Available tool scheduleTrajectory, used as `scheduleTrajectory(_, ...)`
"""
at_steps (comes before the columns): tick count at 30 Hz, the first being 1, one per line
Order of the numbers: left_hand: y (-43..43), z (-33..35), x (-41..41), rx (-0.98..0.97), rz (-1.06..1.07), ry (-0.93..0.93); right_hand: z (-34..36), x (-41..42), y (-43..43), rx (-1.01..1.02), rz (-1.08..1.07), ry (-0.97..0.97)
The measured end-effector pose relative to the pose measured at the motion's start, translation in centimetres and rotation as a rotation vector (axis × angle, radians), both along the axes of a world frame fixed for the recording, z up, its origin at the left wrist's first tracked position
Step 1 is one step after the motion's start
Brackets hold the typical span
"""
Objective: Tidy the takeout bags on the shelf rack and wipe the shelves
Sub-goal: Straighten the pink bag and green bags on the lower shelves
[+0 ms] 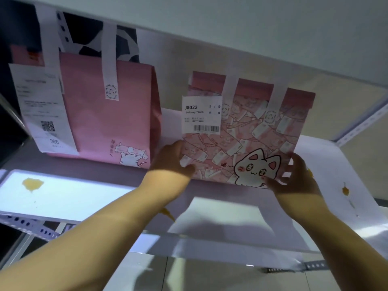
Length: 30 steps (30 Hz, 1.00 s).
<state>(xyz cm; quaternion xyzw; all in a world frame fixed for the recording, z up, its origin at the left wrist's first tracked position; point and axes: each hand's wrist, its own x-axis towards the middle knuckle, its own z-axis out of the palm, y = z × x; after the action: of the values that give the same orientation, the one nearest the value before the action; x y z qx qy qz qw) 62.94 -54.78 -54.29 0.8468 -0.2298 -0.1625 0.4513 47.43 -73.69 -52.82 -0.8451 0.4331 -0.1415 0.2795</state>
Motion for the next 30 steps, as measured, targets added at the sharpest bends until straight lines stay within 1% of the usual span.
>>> scheduleTrajectory(4, 0.3, -0.6, -1.0, -0.083, -0.014, 0.013, -0.2, -0.6, -0.5, 0.009, -0.019, -0.013)
scheduleTrajectory(8, 0.4, -0.5, -1.3, -0.111, -0.03, -0.009, -0.5, -0.9, -0.7, 0.029, -0.022, -0.054)
scheduleTrajectory(16, 0.9, 0.0, 0.5, -0.008, -0.008, -0.05, -1.2, -0.2, -0.1, -0.015, 0.038, -0.115)
scheduleTrajectory(20, 1.2, -0.1, 1.1, 0.007, -0.018, -0.044, -1.5, -0.2, 0.4, -0.01, 0.071, -0.12)
scheduleTrajectory(22, 1.6, -0.3, 0.8, 0.014, -0.015, -0.054, -1.4, -0.4, 0.7, -0.026, 0.076, -0.106)
scheduleTrajectory(25, 2.4, -0.6, 0.2, 0.027, -0.008, -0.099, -1.0, -1.0, 1.2, -0.091, 0.059, -0.02)
scheduleTrajectory(28, 3.6, -0.4, -0.4, 0.0, -0.008, -0.16, -0.6, -1.6, 1.8, -0.072, 0.013, -0.01)
scheduleTrajectory(30, 4.6, -0.1, -0.8, -0.022, -0.023, -0.156, -0.2, -2.0, 2.5, -0.059, -0.005, -0.015)
